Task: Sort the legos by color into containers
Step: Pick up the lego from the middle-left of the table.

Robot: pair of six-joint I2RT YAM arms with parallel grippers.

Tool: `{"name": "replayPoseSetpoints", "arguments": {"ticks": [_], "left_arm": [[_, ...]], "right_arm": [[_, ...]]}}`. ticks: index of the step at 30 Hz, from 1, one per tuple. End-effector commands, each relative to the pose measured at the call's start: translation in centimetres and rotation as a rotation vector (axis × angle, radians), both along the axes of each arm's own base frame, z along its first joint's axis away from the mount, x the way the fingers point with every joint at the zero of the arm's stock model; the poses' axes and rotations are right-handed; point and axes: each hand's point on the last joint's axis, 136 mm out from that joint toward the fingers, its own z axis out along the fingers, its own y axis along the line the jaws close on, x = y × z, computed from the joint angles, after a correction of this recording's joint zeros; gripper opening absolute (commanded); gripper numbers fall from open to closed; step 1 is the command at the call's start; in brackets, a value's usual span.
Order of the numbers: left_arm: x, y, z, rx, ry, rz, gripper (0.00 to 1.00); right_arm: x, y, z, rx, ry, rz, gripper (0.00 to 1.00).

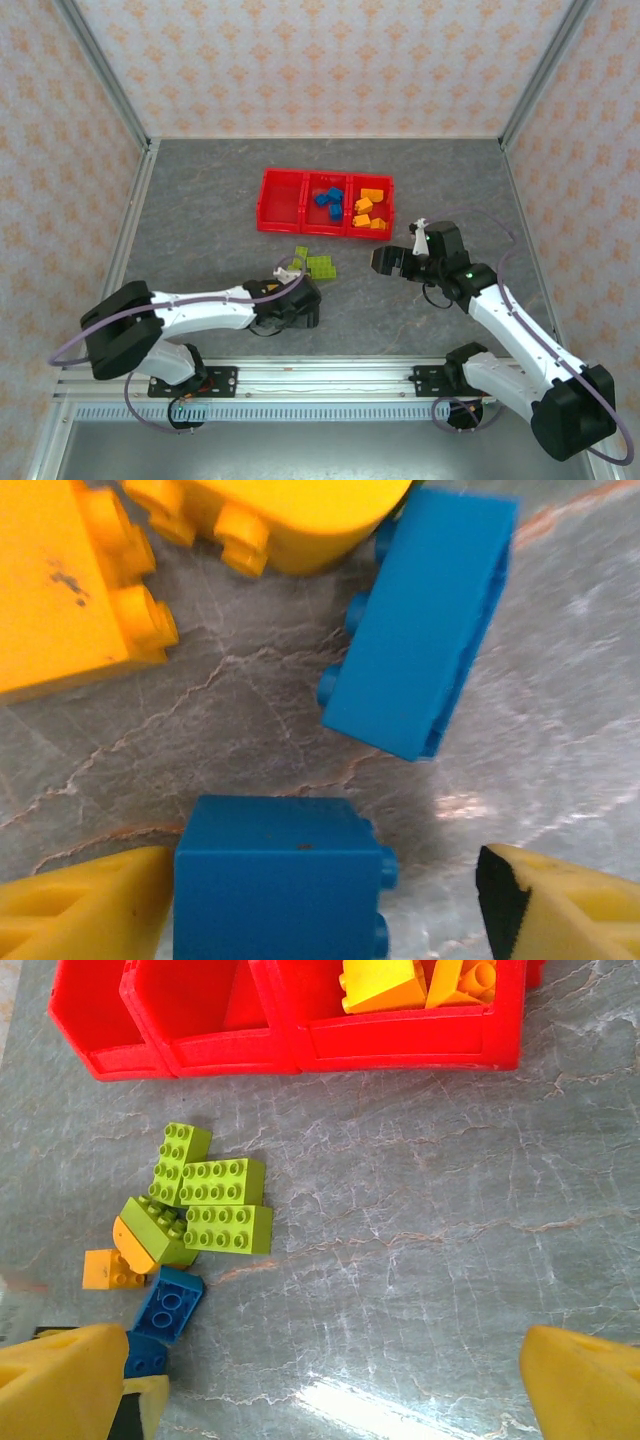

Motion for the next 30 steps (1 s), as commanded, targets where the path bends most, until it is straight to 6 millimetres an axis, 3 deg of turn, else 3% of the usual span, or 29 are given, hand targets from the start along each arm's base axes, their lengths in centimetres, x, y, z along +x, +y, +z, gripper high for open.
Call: {"name": "replayPoseSetpoints", "arguments": {"ticks": [1, 16, 22, 30], "left_arm": [[0.6, 0.0, -0.3, 0.053, -0.014, 0.008, 0.77], [1.9, 0.9, 0.9, 0.077, -0.094, 0.067, 0.4], [2.8, 0.2, 3.1, 0.013, -0.156, 0.081, 0.27], [5.1, -1.1, 8.3, -0.018, -0.261, 0.061, 0.27]], "right_arm": [[0.0, -0.4, -0.3, -0.018, 0.001, -0.025, 1.0], [0.3, -0.9, -0.7, -0.036, 0.001, -0.057, 1.0], [0.5, -1.4, -0.1, -0.043, -0.023, -0.084, 1.0], [0.7, -2.8, 2.2, -0.041, -0.112, -0.16, 1.0]]}}
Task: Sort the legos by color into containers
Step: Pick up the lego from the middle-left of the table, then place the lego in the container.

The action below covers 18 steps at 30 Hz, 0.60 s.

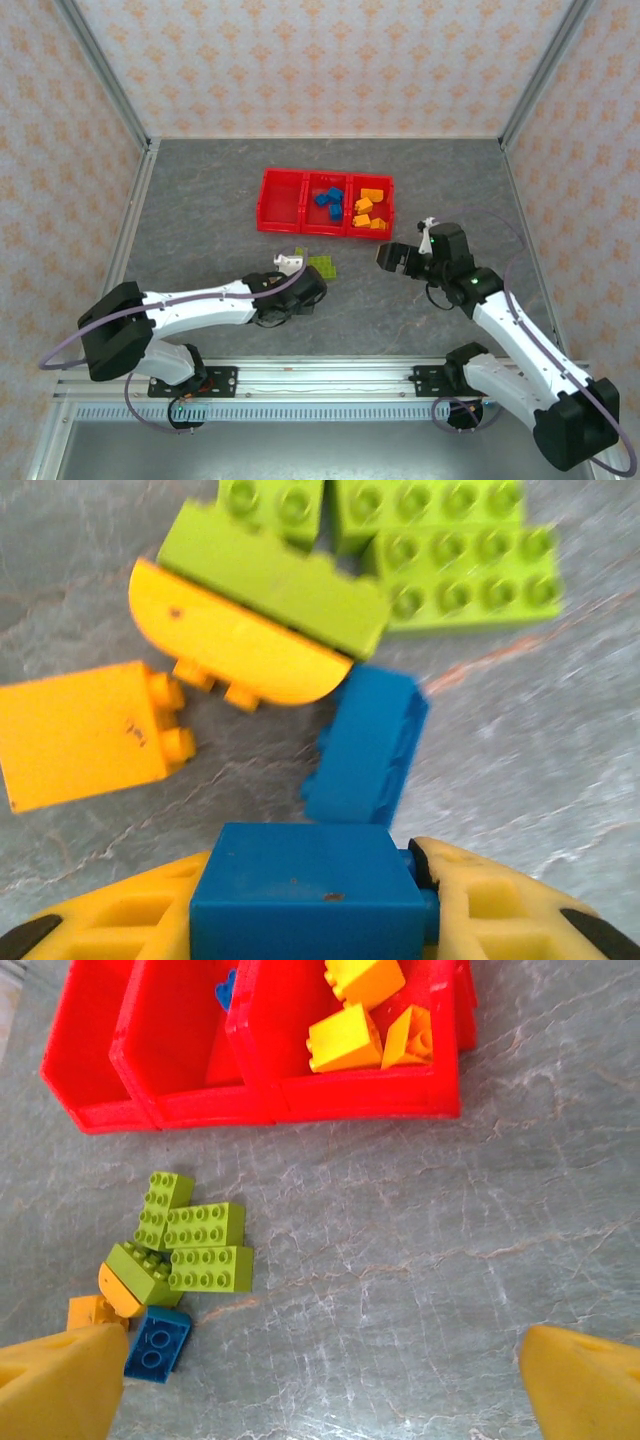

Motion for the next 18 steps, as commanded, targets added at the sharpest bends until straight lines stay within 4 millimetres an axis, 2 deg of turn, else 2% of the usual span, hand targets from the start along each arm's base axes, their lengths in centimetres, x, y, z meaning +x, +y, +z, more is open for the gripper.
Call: {"name": "replayPoseSetpoints", "arguments": {"ticks": [1, 4, 10, 13, 18], "left_arm": [[2.1, -0.2, 3.7, 0.005, -0.096, -0.005, 0.27], [4.2, -0.5, 5.7, 0.007, -0.131, -0.011, 0.27], [9.7, -1.2, 8.8, 0.066, -0.179, -0.03, 0.27], [12.8, -2.0, 9.5, 0.076, -0.175, -0.039, 0.27], [17.4, -3.1, 9.4, 0.129, -0.164, -0.074, 0.27]], "right_arm": [[0.2, -1.2, 1.1, -0.016, -0.048, -0.069, 1.0], [0.3, -2.1, 2.0, -0.019, -0.094, -0.114, 1.0], [0.2, -3.3, 3.6, -0.018, -0.169, -0.171, 1.0], [0.1, -3.6, 4.3, -0.011, -0.199, -0.182, 1.0], [-0.1, -3.7, 5.0, 0.001, -0.227, -0.187, 1.0]]}}
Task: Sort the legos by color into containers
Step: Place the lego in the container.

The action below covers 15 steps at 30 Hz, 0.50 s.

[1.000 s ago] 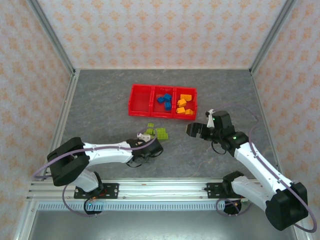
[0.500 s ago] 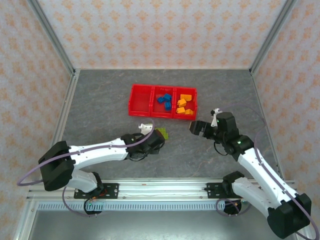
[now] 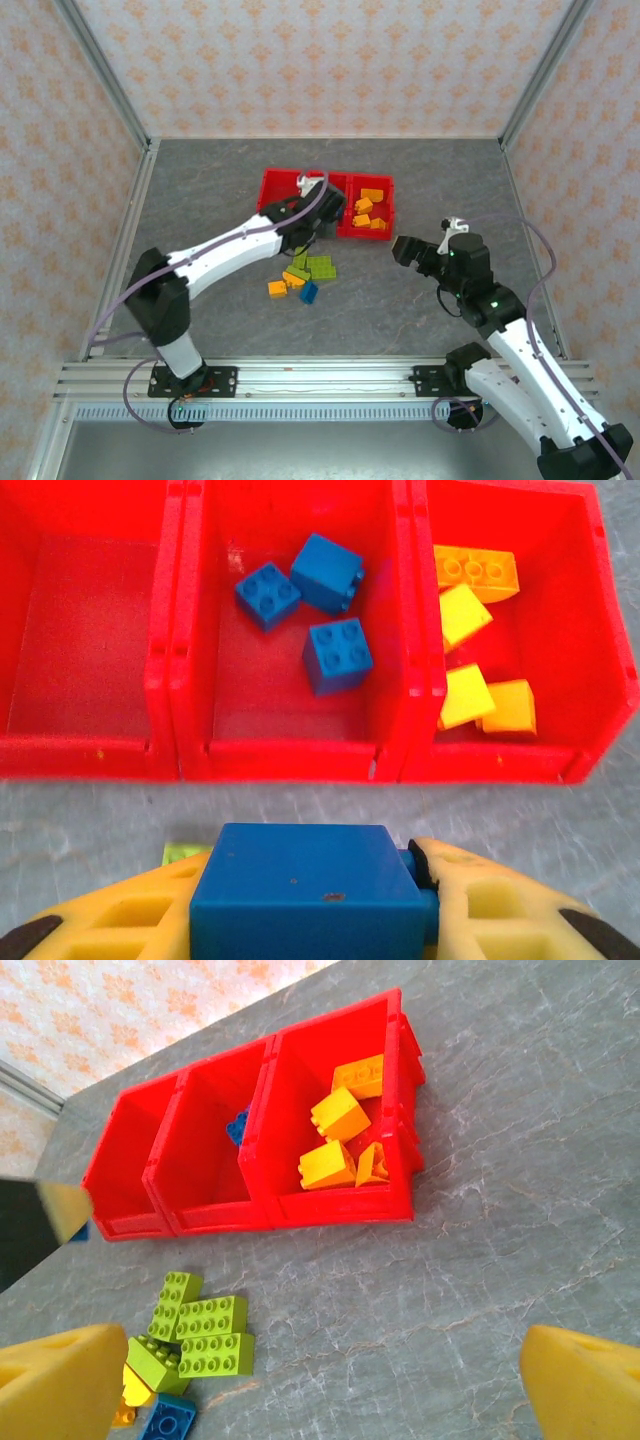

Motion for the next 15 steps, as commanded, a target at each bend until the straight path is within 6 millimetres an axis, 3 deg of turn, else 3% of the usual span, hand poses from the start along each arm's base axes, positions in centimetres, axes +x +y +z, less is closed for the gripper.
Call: {"name": "replayPoseSetpoints", "arguments": {"ticks": [1, 8, 15], "left_arm": [[1.8, 0.1, -0.7, 0.097, 0.043, -0.06, 0.27], [6.1, -1.1, -3.6, 0.157, 0.101, -0.065, 0.27], [7.4, -0.6, -5.3, 0.17, 0.127, -0.027, 0.29]], "right_arm": [[0.0, -0.6, 0.2, 0.0, -0.022, -0.032, 1.0], [0.1, -0.4, -0.1, 0.002, -0.023, -0.027, 1.0], [0.3, -0.4, -0.4, -0.002, -0.013, -0.029, 1.0]]}}
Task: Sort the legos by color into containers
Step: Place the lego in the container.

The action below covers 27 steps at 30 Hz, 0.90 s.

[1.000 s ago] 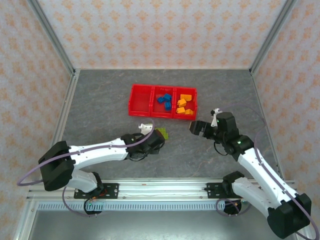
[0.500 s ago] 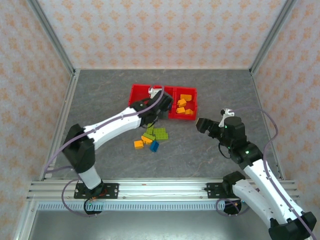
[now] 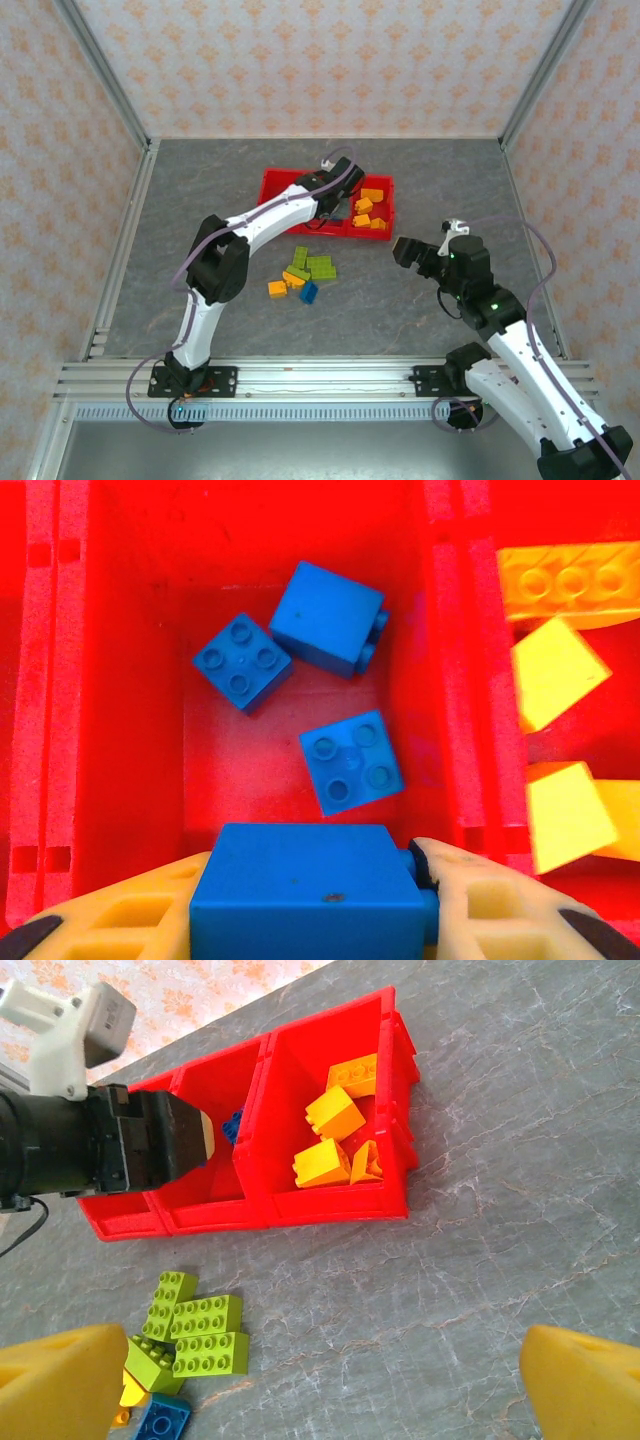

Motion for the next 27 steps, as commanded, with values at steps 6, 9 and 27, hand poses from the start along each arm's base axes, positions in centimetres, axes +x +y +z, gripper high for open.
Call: {"name": "replayPoseSetpoints", "arguments": {"ticks": [6, 9, 27], "left_arm": [[0.6, 1.7, 1.1, 0.031, -0.019, 0.029, 0.52], [0.9, 1.6, 1.8, 0.019, -0.039, 0.025, 0.66], [-5.5, 5.9, 7.8, -0.09, -0.157, 0.035, 0.99]], "right_arm": [[0.6, -0.2, -0.5, -0.005, 0.003, -0.021, 1.0], [0.6, -0.1, -0.7, -0.009, 0.012, -0.02, 1.0], [0.9, 0.2, -1.7, -0.022, 0.053, -0.006, 1.0]]}}
